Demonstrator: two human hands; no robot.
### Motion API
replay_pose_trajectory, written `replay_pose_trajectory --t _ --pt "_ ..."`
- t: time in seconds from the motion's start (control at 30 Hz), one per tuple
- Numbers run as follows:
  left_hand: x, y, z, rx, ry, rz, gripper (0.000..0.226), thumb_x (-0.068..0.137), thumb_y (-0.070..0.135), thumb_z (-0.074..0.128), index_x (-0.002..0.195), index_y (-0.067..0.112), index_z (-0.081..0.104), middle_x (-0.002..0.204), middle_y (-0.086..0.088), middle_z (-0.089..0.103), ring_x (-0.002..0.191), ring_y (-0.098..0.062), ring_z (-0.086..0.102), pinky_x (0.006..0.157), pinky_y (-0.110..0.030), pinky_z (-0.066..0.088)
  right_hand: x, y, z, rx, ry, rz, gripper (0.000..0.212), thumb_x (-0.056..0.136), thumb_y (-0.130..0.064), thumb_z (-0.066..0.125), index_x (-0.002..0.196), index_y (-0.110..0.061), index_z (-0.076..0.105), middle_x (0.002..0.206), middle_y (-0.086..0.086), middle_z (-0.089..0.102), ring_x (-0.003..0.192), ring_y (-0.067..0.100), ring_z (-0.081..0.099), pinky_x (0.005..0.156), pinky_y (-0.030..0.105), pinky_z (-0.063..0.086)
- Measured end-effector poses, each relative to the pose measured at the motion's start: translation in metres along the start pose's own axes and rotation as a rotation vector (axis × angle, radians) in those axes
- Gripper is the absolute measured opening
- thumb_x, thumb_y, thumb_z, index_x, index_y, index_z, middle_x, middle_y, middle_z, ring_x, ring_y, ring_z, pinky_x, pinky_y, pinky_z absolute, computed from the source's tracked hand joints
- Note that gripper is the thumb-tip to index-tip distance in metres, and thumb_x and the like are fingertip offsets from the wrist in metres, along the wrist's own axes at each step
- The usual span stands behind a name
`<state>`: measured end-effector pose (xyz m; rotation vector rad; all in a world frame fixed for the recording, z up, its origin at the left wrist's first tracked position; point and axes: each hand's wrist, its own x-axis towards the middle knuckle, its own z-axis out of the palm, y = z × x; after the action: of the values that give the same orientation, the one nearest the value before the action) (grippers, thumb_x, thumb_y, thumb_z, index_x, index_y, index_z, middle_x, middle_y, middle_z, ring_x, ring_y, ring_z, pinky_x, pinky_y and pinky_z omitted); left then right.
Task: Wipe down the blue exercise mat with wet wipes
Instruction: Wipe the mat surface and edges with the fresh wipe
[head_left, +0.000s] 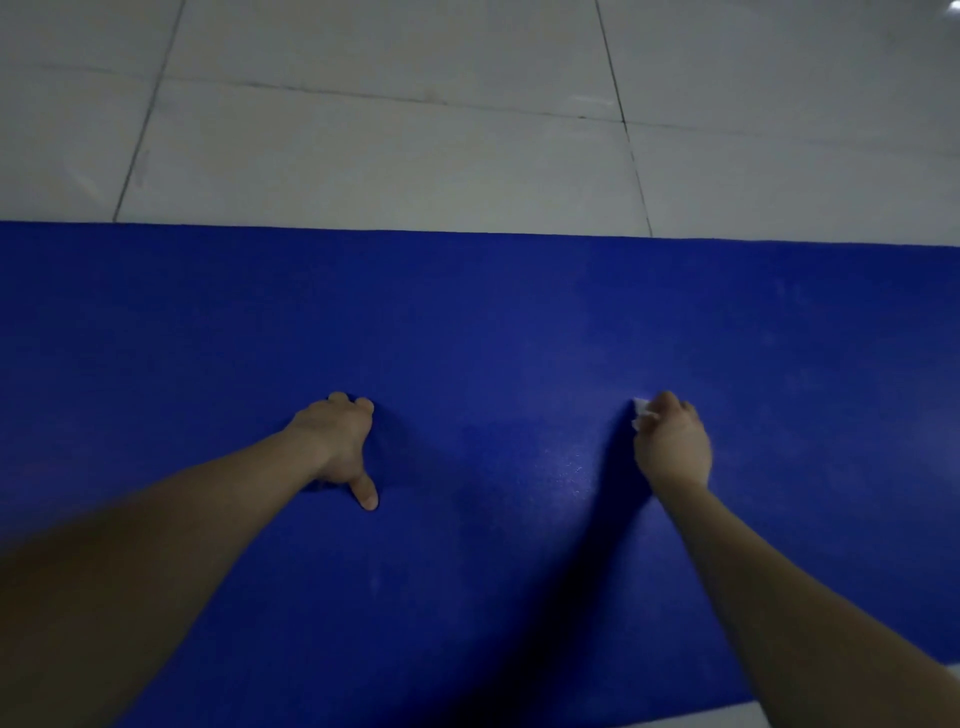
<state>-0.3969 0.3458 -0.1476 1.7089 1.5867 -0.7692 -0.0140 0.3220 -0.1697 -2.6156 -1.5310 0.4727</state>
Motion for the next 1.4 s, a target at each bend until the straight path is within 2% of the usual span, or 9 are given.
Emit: replay_pose_trajectory --t 0.13,0.4,0.57,0.63,0.77,0.97,1.1,1.17,1.4 --pt "0.002 0.0 0.001 0.017 0.0 0.002 0.124 0.046 0.062 0.095 0.145 0.017 0.034 0.135 -0.005 0.042 0.116 -0.023 0.051 0.095 -0.037 0.054 0.002 -0.019 0.007 0.029 0.019 0.09 0.017 0.097 -0.009 0.051 0.114 -0.004 0.05 0.117 0.023 0.054 0.082 0.034 0.05 0.067 0.034 0.033" --pt "0.001 0.001 -0.001 0.031 -0.002 -0.003 0.124 0.047 0.063 0.094 0.145 0.017 0.034 0.135 -0.005 0.043 0.116 -0.022 0.051 0.094 -0.034 0.053 -0.053 -0.118 0.061 0.047 0.007 -0.251 0.013 0.099 -0.014 0.051 0.11 -0.009 0.054 0.107 0.016 0.055 0.083 0.035 0.062 0.062 0.035 0.04" --pt "0.0 0.003 -0.001 0.068 0.005 -0.01 0.122 0.047 0.065 0.093 0.143 0.018 0.035 0.132 -0.004 0.044 0.104 -0.018 0.051 0.089 -0.034 0.055 -0.08 -0.15 0.08 0.039 -0.032 -0.557 0.011 0.089 -0.008 0.068 0.094 -0.009 0.058 0.087 0.012 0.058 0.063 0.028 0.058 0.05 0.029 0.034" --pt "-0.001 0.002 -0.001 0.072 0.008 -0.007 0.121 0.047 0.066 0.092 0.142 0.018 0.036 0.131 -0.003 0.044 0.104 -0.018 0.05 0.087 -0.033 0.054 -0.071 -0.142 0.076 -0.007 -0.025 -0.623 0.012 0.09 -0.012 0.069 0.095 -0.009 0.058 0.088 0.011 0.058 0.063 0.027 0.058 0.048 0.029 0.035" --pt "-0.001 0.002 0.0 0.062 0.011 -0.003 0.122 0.046 0.066 0.092 0.142 0.019 0.035 0.131 -0.002 0.044 0.109 -0.02 0.053 0.09 -0.035 0.055 -0.033 -0.101 0.054 -0.006 0.014 -0.456 0.015 0.098 -0.022 0.059 0.104 -0.009 0.056 0.101 0.013 0.058 0.079 0.036 0.062 0.057 0.034 0.04" --pt "-0.001 0.001 0.0 0.052 0.008 0.0 0.123 0.046 0.065 0.093 0.143 0.018 0.035 0.134 -0.003 0.044 0.115 -0.022 0.053 0.092 -0.036 0.054 0.026 -0.021 0.016 -0.032 0.079 -0.086 0.015 0.098 -0.016 0.053 0.11 -0.008 0.052 0.11 0.016 0.062 0.09 0.037 0.062 0.064 0.036 0.042" --pt "-0.001 0.001 -0.001 0.054 0.009 0.001 0.122 0.045 0.066 0.093 0.142 0.019 0.036 0.13 -0.002 0.045 0.11 -0.019 0.053 0.09 -0.035 0.055 0.036 -0.022 0.012 -0.029 0.081 0.108 0.02 0.1 -0.017 0.053 0.116 -0.006 0.05 0.114 0.018 0.061 0.096 0.037 0.061 0.067 0.037 0.04" --pt "0.0 0.002 -0.001 0.056 0.008 -0.001 0.123 0.045 0.065 0.093 0.143 0.018 0.036 0.131 -0.002 0.045 0.111 -0.02 0.053 0.09 -0.034 0.055 0.029 -0.044 0.022 0.009 0.09 0.086 0.021 0.099 -0.014 0.052 0.117 -0.004 0.049 0.115 0.02 0.06 0.096 0.038 0.062 0.067 0.037 0.039" --pt "0.001 0.003 -0.001 0.064 0.005 -0.007 0.125 0.047 0.065 0.092 0.146 0.018 0.033 0.135 -0.003 0.044 0.113 -0.02 0.054 0.089 -0.033 0.055 -0.03 -0.139 0.068 0.022 0.051 -0.287 0.014 0.099 -0.012 0.051 0.112 -0.008 0.052 0.107 0.015 0.06 0.085 0.035 0.065 0.06 0.034 0.038"
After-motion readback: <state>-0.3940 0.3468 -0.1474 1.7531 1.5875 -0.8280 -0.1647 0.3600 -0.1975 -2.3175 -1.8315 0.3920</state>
